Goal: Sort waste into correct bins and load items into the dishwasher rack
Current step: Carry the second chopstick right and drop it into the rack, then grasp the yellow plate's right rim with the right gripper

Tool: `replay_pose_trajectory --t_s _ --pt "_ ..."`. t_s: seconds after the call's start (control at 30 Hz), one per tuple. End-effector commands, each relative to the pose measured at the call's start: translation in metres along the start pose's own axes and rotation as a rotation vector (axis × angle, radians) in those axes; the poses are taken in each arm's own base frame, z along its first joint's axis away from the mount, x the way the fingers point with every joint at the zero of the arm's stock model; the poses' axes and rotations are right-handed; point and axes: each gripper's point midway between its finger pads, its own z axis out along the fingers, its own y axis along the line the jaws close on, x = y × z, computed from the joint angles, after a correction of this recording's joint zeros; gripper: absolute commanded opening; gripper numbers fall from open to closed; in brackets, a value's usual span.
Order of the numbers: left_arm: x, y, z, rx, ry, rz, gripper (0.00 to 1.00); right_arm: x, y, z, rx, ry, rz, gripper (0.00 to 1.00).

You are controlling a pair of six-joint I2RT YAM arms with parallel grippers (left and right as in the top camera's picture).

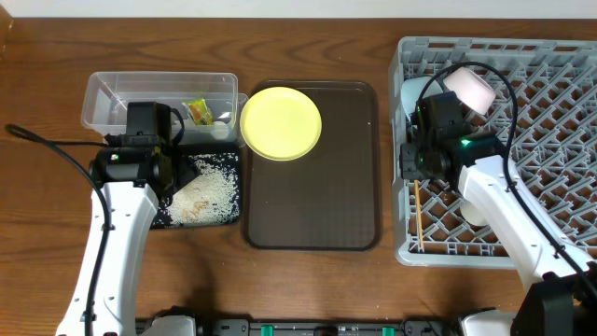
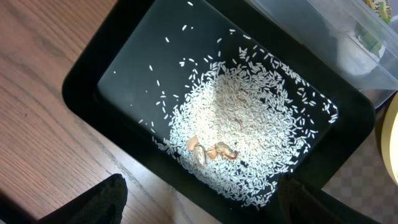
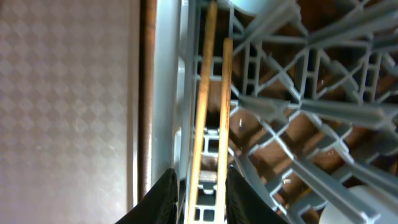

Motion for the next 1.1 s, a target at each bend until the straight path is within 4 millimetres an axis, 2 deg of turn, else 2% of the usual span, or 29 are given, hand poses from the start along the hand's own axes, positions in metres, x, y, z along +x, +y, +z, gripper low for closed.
replay_pose_trajectory --t_s 0.0,0.07,0.27,0.37,0.47,0.57,0.7,0.87,0.97,1.07 --pt "-0.005 0.0 -0.004 0.007 -0.017 0.005 0.8 -0.006 0.004 0.0 -0.027 -0.024 -0.002 0.25" --pt "-0.005 0.0 -0.004 0.007 -0.017 0.005 0.8 -0.017 0.014 -0.002 -0.077 -0.061 -0.001 0.26" --pt "-0.005 0.0 -0.004 0.007 -0.017 0.005 0.8 -0.058 0.074 -0.021 -0.377 -0.23 -0.054 0.32" --pt "-0.005 0.0 -0.004 0.007 -0.018 0.005 0.8 -0.075 0.098 -0.032 -0.424 -0.327 -0.102 0.36" --pt "-0.005 -0.001 -0.004 0.009 -0.019 0.004 0.8 -0.081 0.115 -0.032 -0.419 -0.376 -0.134 0.39" --pt "-0.005 -0.001 -0.004 0.009 -0.019 0.004 0.8 -0.078 0.135 -0.02 -0.41 -0.38 -0.171 0.44" --pt "-0.005 -0.001 -0.004 0.009 -0.02 0.004 0.8 -0.072 0.155 0.01 -0.39 -0.354 -0.16 0.57" --pt "-0.005 -0.001 -0.004 0.009 -0.019 0.005 0.8 -0.071 0.167 0.052 -0.374 -0.337 -0.083 0.53" --pt "-0.006 -0.001 -0.004 0.009 -0.02 0.004 0.8 -0.071 0.173 0.071 -0.386 -0.328 -0.032 0.52" --pt "-0.006 -0.001 -0.004 0.009 -0.02 0.004 0.8 -0.072 0.176 0.085 -0.385 -0.309 -0.002 0.57"
